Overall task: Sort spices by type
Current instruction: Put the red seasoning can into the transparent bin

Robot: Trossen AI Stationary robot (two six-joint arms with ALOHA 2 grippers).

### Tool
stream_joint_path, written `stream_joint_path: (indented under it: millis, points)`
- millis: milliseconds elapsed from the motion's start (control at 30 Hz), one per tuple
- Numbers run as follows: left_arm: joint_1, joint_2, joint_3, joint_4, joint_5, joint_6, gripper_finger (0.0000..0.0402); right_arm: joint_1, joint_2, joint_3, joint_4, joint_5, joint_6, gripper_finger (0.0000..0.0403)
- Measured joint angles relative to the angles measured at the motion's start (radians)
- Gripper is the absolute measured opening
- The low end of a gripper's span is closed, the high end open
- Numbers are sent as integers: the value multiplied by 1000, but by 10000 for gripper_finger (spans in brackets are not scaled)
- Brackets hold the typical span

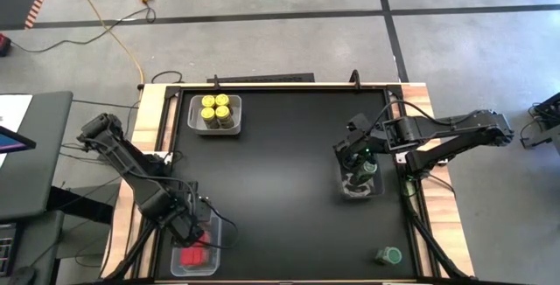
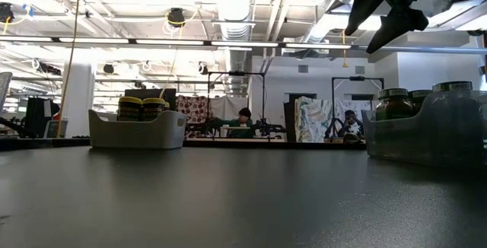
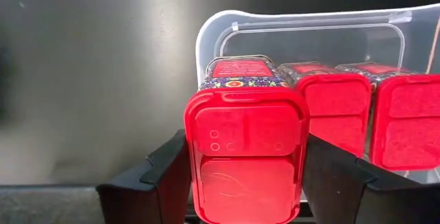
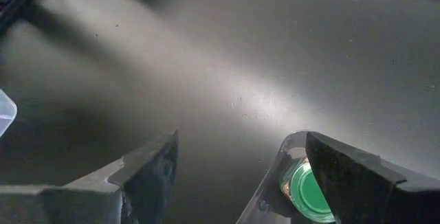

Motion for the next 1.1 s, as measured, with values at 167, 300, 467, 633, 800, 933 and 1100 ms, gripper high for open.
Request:
stream_joint_path:
  millis: [167, 300, 467, 633, 800, 933, 1100]
  points:
    - [0, 0, -45, 55, 10, -3, 219, 0, 0, 0, 0, 0, -1, 346]
    - [0, 0, -60, 75, 11, -1, 219, 0, 0, 0, 0, 0, -1, 346]
    - [0, 0, -86, 87, 23, 2, 219, 0, 0, 0, 0, 0, -3, 346]
    - [0, 0, -127, 123, 30, -2, 219, 0, 0, 0, 0, 0, -3, 346]
    - [0, 0, -149, 152, 30, -5, 219, 0, 0, 0, 0, 0, -3, 346]
    - [0, 0, -177, 185, 33, -5, 219, 0, 0, 0, -1, 0, -4, 346]
    - [0, -1, -195, 202, 37, -6, 219, 0, 0, 0, -2, 0, -4, 346]
